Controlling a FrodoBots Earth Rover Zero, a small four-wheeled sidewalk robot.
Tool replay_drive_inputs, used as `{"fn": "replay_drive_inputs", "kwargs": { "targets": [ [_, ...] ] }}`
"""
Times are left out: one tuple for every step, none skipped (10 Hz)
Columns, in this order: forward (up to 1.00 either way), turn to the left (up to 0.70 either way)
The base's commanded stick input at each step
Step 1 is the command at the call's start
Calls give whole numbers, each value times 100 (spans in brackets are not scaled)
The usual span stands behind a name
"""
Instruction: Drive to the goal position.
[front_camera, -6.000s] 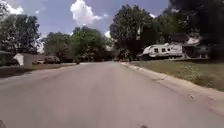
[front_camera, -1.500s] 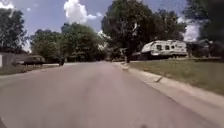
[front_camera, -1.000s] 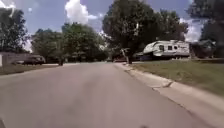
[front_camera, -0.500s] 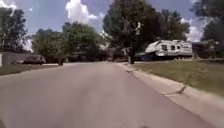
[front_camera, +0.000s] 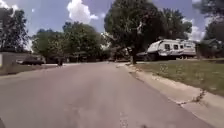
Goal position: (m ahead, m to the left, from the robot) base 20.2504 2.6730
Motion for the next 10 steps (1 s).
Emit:
{"fn": "replay_drive_inputs", "kwargs": {
  "targets": [
    [85,0],
    [85,0],
    [85,0],
    [85,0],
    [85,0],
    [85,0],
    [85,0],
    [85,0],
    [85,0],
    [85,0]
  ]
}}
